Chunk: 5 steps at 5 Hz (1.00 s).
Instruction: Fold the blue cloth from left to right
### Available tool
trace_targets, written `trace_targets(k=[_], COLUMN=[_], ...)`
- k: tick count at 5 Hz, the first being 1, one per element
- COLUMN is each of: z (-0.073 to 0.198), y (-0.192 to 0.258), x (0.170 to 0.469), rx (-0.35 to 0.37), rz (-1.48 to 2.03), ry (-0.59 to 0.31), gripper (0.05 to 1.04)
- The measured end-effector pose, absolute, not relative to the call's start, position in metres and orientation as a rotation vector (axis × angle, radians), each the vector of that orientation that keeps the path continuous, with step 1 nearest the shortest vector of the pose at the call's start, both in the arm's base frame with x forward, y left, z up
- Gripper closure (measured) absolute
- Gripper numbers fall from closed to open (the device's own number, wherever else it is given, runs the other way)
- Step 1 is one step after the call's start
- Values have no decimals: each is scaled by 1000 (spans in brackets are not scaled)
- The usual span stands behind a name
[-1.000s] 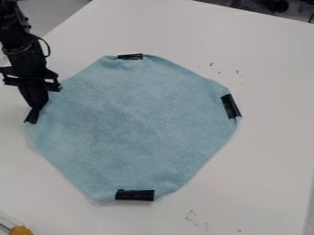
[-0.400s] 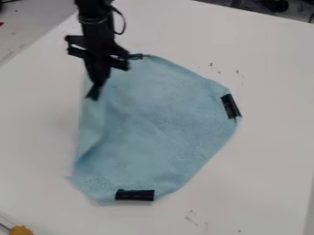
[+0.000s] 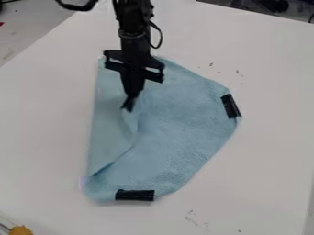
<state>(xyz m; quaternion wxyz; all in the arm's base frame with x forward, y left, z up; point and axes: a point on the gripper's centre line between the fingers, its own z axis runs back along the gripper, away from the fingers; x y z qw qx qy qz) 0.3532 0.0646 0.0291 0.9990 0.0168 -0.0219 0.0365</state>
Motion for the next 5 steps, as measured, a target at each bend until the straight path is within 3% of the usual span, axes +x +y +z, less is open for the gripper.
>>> trace_targets(k=[1, 3, 4, 5], z=[25, 28, 29, 30], y=[53, 15, -10, -23], x=[362, 370, 374, 375], rx=[4, -45, -62, -37], rz=[68, 24, 11, -35], ry=[-50, -69, -91, -102], gripper=[852, 284, 80, 78])
